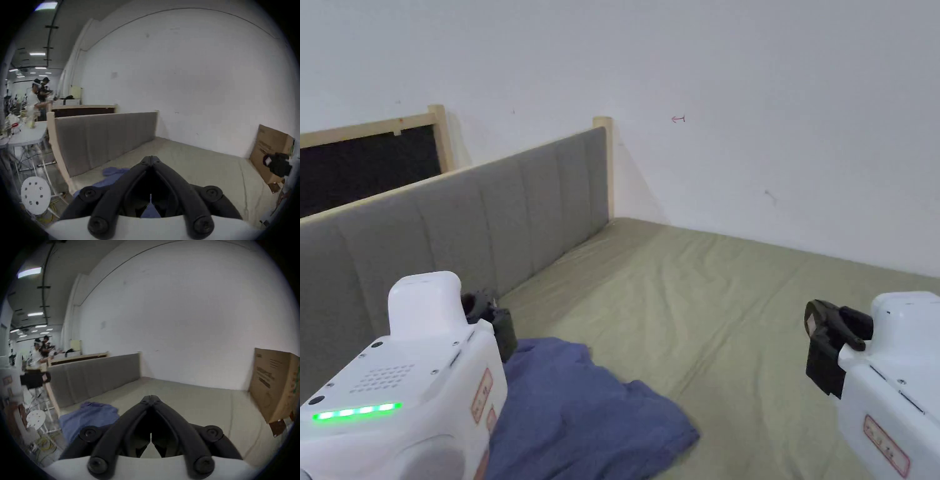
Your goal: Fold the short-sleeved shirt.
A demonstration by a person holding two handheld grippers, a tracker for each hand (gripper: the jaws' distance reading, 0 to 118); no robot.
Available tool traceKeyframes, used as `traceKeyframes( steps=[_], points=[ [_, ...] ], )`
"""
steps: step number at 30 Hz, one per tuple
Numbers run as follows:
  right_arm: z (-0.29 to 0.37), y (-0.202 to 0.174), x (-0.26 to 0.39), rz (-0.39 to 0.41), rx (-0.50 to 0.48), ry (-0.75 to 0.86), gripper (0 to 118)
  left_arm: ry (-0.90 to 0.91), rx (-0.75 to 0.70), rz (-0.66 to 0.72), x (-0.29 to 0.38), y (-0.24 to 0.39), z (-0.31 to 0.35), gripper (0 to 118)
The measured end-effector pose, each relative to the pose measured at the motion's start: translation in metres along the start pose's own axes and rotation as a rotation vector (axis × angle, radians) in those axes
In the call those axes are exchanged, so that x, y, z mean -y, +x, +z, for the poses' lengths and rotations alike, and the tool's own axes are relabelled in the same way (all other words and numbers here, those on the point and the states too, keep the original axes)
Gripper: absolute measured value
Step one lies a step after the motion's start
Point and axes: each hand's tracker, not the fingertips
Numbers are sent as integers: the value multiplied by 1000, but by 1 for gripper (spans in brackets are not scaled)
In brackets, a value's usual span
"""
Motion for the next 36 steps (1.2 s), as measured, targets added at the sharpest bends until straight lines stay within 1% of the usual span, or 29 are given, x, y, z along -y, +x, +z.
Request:
traceKeyframes(
  steps=[1,3,4,6,7,8,9,10,12,13,14,15,16,17,18,19,20,21,22,23,24,25,26,28,29,30,32,35,36],
  points=[
    [-3,-1,2,6,-9,-16,0,1,-9,-15,-1,-4,-1,0],
    [-2,-4,7,15,9,-24,0,-27,-7,-47,-2,-15,-13,0],
    [-2,-1,9,18,16,-34,0,-106,33,-62,-2,-23,-26,0],
    [-2,9,14,11,26,-69,0,-391,102,-77,6,-34,-71,0],
    [0,9,18,5,33,-90,0,-638,130,-95,20,-41,-105,0],
    [0,15,22,-1,41,-113,0,-855,206,-65,41,-49,-137,0],
    [0,20,25,-5,48,-125,0,-965,259,-29,61,-56,-157,0],
    [1,26,29,-10,57,-138,0,-1032,261,-29,84,-61,-172,0],
    [3,30,36,-15,79,-164,0,-1137,126,-178,117,-59,-196,0],
    [2,33,39,-16,85,-184,0,-1175,69,-215,137,-58,-209,0],
    [2,35,43,-15,86,-204,0,-1206,7,-205,152,-58,-225,0],
    [1,36,46,-12,87,-219,0,-1243,-18,-182,165,-62,-239,6],
    [0,37,49,-5,90,-228,0,-1277,-17,-120,177,-69,-250,33],
    [-1,37,52,4,96,-237,0,-1294,-16,-43,189,-79,-260,56],
    [-2,37,54,10,96,-242,0,-1307,-24,26,198,-85,-267,65],
    [-2,35,56,15,91,-248,0,-1301,0,109,204,-91,-273,74],
    [-3,34,58,20,83,-255,0,-1289,5,145,207,-94,-276,82],
    [-4,33,60,27,74,-261,0,-1272,29,198,211,-101,-273,97],
    [-5,32,62,37,65,-267,0,-1241,66,247,213,-103,-270,118],
    [-6,28,64,47,57,-272,0,-1223,165,330,219,-104,-269,118],
    [-8,26,67,53,52,-275,0,-1213,222,354,226,-103,-267,118],
    [-9,24,69,58,44,-282,0,-1193,136,191,228,-96,-255,118],
    [-11,22,71,60,36,-289,0,-1182,179,122,232,-88,-251,118],
    [-14,19,75,61,19,-298,0,-1155,191,-87,240,-67,-240,118],
    [-16,17,76,61,15,-301,0,-1150,161,-208,242,-57,-235,118],
    [-16,16,76,61,13,-302,0,-1123,137,-274,247,-47,-231,118],
    [-16,15,76,57,2,-303,0,-1039,81,-193,247,-45,-221,118],
    [-13,15,75,59,-6,-303,0,-1041,86,-180,247,-49,-218,118],
    [-11,15,75,64,-6,-302,0,-1041,93,-178,243,-49,-215,116]
  ],
)
